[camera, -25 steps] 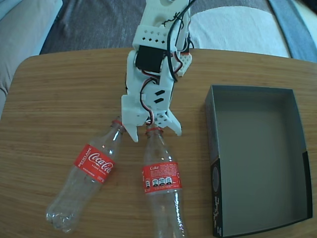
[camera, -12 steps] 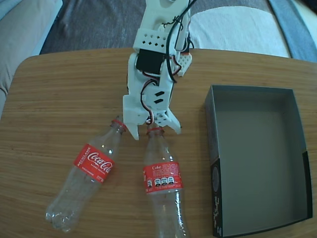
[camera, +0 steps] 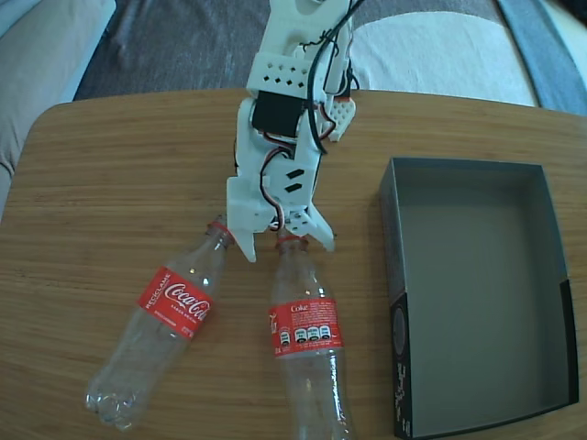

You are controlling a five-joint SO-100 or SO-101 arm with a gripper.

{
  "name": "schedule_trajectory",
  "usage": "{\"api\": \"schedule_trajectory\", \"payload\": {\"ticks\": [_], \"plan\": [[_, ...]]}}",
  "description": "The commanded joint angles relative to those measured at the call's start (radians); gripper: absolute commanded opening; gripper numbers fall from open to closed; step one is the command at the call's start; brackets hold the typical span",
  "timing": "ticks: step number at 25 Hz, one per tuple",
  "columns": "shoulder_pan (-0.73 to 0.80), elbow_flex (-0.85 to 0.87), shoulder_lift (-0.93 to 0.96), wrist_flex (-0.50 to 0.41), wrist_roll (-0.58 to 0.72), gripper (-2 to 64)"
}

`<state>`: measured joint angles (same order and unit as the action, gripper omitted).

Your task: Grasp the bottles and put them in the box.

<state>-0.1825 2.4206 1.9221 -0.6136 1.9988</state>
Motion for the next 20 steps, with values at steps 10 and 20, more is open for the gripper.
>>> {"api": "schedule_trajectory", "payload": {"ticks": [10,20], "plan": [[0.006,-0.066,-0.106,0.074,-0.044,51.2],[-0.003,-0.086,-0.132,0.080,-0.046,35.3]]}}
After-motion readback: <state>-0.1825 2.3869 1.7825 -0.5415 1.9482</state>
